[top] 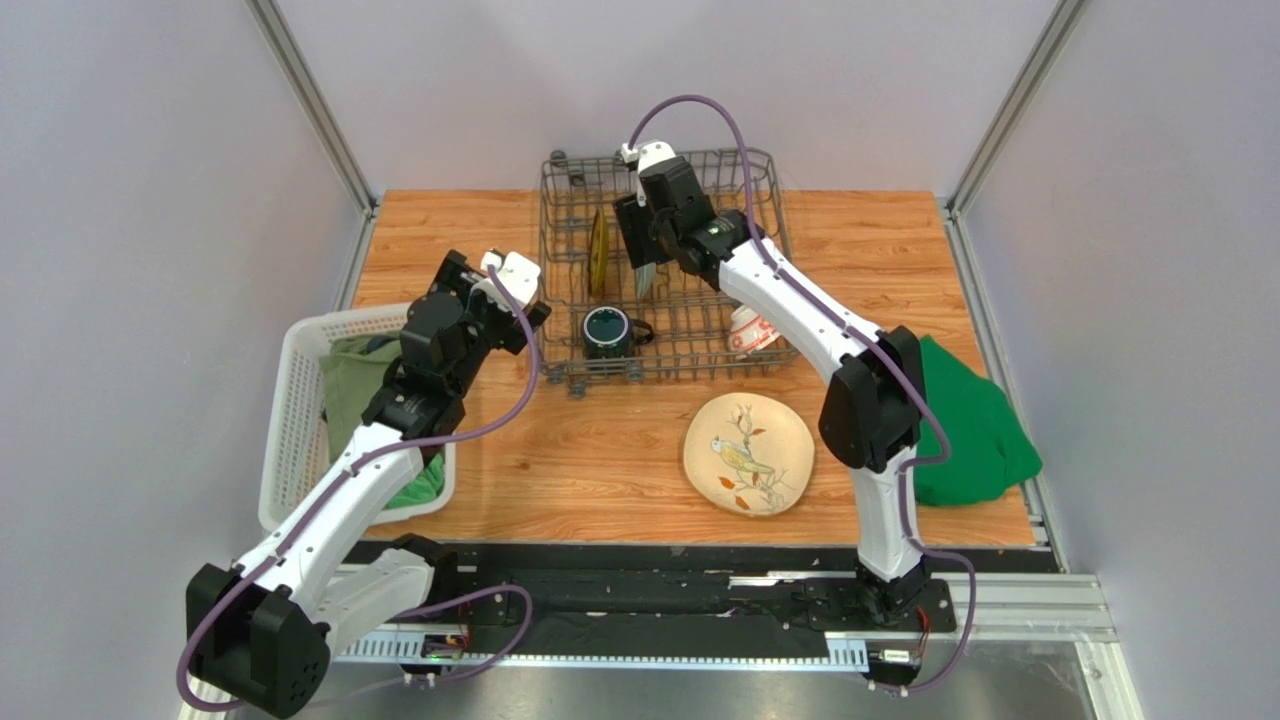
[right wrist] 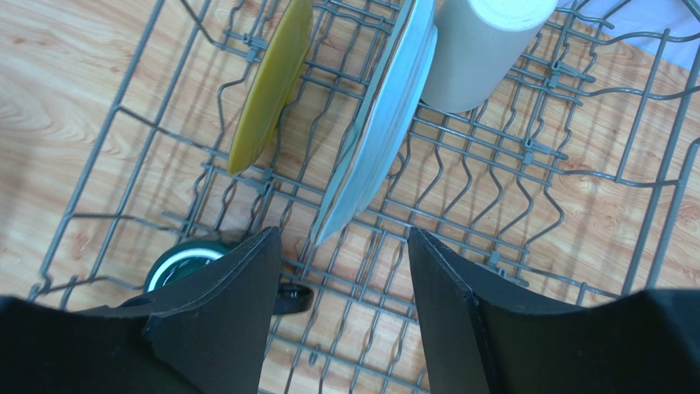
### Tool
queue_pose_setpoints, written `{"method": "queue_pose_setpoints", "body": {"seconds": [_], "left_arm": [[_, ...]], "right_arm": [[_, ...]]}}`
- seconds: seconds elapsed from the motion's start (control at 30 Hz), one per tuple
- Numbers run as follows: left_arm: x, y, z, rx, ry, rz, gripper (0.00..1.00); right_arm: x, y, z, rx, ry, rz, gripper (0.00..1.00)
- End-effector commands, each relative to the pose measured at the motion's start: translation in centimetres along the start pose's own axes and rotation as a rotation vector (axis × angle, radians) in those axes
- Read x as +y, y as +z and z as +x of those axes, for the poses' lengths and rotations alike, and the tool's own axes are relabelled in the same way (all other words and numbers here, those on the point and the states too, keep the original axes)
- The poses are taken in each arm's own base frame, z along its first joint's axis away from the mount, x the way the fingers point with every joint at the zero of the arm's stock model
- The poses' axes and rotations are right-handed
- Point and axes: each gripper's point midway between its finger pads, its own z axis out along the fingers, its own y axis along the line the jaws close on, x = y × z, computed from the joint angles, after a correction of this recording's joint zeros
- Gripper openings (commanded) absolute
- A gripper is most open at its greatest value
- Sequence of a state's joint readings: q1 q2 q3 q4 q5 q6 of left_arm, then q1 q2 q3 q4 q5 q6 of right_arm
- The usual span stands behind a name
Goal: Unload the mixed dishes from the dish rack
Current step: Pick up the plate from the dish rack.
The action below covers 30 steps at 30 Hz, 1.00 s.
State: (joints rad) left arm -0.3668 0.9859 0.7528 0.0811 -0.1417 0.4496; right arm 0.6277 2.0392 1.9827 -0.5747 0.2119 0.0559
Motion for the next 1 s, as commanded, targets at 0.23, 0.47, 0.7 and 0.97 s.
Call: {"method": "queue_pose_setpoints", "body": {"seconds": [0.23, 0.47, 0.7, 0.97], "left_arm": [[0.6, -0.1, -0.9, -0.047, -0.032, -0.035, 0.99], [0.4, 0.0, -0.6, -0.046, -0.03, -0.031, 0.99], [0.4, -0.1, -0.5, -0.05, -0.026, -0.033, 0.99], [0.3, -0.1, -0.4, -0.054, -0.034, -0.035, 0.99]], "right_arm": [[-0.4, 3.7, -2.5, -0.096, 0.013, 0.123, 0.64], [-0.4, 6.5, -1.3, -0.083, 0.004, 0.149, 0.67], [-0.9, 7.8, -1.1, -0.103, 0.005, 0.192, 0.66], [-0.8, 8.8, -0.5, -0.097, 0.015, 0.198, 0.6]]}}
